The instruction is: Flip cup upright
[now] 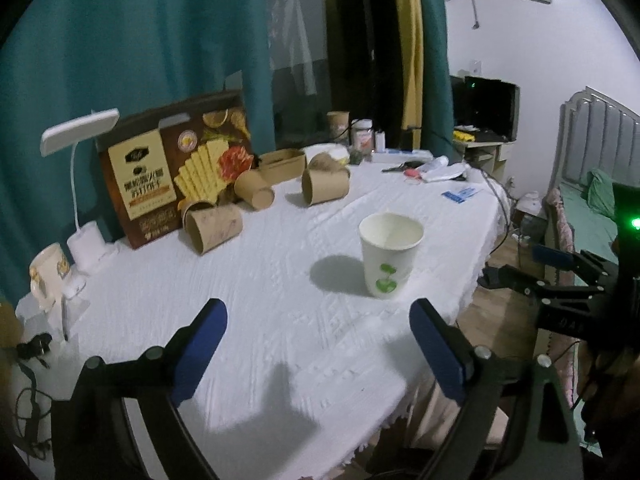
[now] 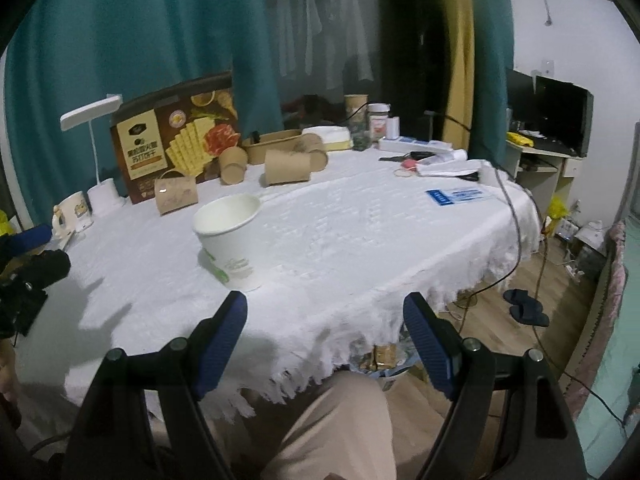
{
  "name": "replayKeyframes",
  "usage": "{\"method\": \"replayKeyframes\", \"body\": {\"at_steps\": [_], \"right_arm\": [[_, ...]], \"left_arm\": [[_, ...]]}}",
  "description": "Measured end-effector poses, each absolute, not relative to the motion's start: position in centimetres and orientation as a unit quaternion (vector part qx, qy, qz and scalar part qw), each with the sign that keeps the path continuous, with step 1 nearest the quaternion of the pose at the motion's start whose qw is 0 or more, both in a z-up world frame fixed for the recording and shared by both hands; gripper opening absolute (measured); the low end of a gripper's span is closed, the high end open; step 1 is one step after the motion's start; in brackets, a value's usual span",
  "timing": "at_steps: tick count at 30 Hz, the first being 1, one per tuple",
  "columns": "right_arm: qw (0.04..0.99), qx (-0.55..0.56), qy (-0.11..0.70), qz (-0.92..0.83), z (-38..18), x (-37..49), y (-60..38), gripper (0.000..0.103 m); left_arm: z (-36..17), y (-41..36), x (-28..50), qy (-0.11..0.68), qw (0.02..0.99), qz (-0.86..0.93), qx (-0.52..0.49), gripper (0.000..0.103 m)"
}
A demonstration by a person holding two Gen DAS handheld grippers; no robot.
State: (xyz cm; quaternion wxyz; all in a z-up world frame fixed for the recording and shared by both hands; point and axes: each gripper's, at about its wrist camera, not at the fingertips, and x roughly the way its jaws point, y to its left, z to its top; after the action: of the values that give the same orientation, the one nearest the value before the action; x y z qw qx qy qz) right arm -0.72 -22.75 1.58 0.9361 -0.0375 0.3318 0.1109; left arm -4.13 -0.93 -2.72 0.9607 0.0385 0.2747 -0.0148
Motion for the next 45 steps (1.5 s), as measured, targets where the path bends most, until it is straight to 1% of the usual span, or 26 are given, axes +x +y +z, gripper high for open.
{"method": "replayKeyframes", "body": {"at_steps": [10,13,27,36,45], "right_arm": [[0.951,-0.044,0.290,0.097,5.9,-1.8,-23.6,0.079],[0.954,-0.047,0.279,0.097,7.4,-2.2,-23.3,0.079],[0.970,-0.056,0.213,0.101,13.3,-4.2,-21.6,0.082],[0.975,-0.044,0.189,0.106,13.9,-4.3,-20.4,0.083],[0.970,-0.051,0.208,0.119,12.5,-3.2,-19.4,0.083]], "left_arm": [[0.3,-2.1,-5.0,0.215,0.975,-0.020,0.056,0.096],[1.4,-2.1,-5.1,0.208,0.976,-0.030,0.049,0.097],[5.0,-1.4,-6.7,0.133,0.989,-0.032,0.052,0.097],[5.7,1.2,-7.6,0.103,0.994,-0.023,0.004,0.100],[4.7,2.5,-7.0,0.118,0.993,-0.018,-0.016,0.101]]}}
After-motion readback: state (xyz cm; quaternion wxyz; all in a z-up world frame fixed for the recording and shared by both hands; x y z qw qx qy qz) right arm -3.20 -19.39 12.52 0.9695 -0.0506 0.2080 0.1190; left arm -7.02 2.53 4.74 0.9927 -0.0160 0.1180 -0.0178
